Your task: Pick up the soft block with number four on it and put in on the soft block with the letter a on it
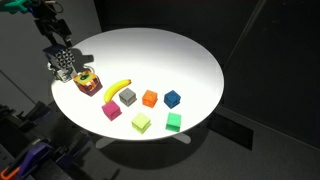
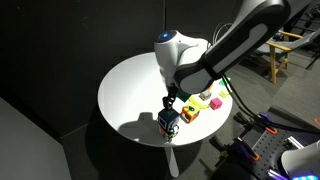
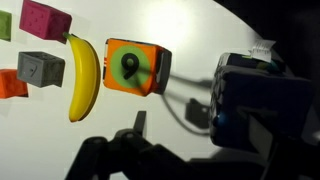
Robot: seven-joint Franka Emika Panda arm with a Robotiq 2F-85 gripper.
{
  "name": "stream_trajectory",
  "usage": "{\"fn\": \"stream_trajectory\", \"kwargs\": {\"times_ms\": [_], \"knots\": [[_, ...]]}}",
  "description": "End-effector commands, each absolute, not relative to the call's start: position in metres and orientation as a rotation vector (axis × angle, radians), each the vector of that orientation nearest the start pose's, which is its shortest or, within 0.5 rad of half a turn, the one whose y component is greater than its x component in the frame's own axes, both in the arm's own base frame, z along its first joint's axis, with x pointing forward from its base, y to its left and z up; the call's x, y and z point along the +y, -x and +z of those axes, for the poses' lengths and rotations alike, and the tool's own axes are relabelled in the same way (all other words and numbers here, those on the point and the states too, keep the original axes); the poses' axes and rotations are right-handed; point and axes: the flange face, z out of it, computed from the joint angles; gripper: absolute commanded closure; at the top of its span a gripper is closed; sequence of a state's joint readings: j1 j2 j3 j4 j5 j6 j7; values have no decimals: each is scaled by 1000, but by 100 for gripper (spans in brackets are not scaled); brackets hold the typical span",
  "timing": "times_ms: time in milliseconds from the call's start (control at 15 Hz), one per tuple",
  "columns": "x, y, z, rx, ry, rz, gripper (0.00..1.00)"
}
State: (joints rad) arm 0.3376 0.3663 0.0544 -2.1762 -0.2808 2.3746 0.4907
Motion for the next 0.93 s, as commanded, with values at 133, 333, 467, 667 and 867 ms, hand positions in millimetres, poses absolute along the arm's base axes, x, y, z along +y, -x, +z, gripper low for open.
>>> {"fn": "stream_trajectory", "kwargs": {"times_ms": [133, 333, 467, 667, 867], "knots": [[187, -511, 239, -144, 3234, 100, 0], [177, -515, 250, -86, 3195, 106, 0], [172, -516, 258, -26, 3196, 107, 0], [167, -511, 267, 11, 3217, 126, 0], [164, -499, 276, 11, 3227, 189, 0]]}}
